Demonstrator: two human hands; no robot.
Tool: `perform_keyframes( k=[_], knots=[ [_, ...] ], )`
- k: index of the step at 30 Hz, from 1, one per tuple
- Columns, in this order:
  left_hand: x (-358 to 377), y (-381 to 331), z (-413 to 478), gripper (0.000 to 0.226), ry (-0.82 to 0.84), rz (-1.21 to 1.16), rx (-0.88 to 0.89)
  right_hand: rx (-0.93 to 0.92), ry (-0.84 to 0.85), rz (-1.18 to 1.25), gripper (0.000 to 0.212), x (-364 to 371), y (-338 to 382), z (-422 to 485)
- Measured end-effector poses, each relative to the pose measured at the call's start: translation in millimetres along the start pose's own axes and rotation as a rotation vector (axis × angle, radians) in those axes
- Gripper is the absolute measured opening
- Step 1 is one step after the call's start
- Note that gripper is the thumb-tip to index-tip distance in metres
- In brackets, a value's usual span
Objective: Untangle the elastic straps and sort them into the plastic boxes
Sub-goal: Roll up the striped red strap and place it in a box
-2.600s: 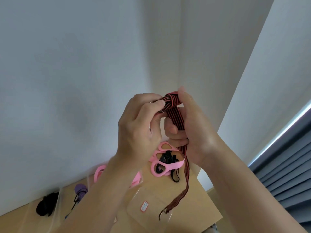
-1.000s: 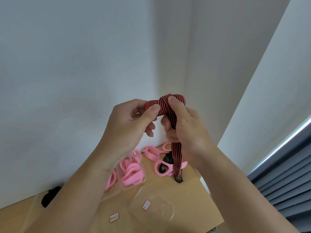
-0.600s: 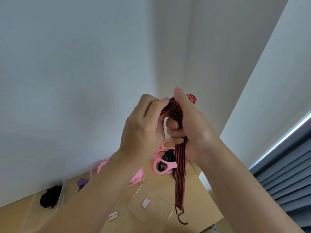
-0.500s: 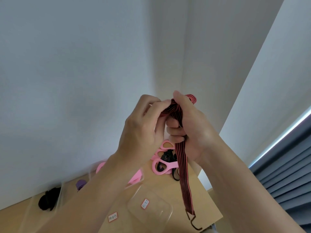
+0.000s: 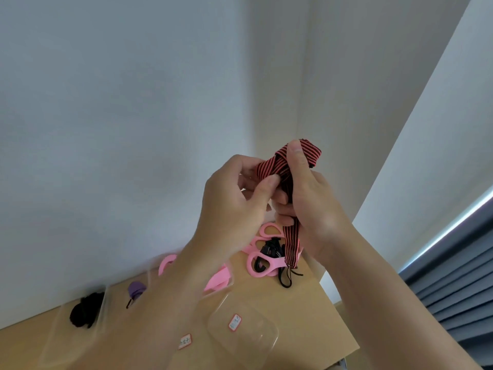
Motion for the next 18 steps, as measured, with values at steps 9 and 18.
perform_keyframes(
  k=[9,18],
  knots=[
    [10,3,-2,0.022,-0.106,0.515,0.577,0.131,0.021,0.084,0.052,2,-10,-3],
    [-31,1,7,0.046,0.157,0.063,0.142,-0.219,-0.146,-0.712,0.048,-9,-9,-1]
  ],
)
Point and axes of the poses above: each hand's wrist, its own z-axis towards the middle knuckle, its own x-axis out of the palm, y = z × x, the point moved 2 cm from there along z, towards the middle knuckle, and after that the axes turned 4 degrees about y, right-handed, at the moved point
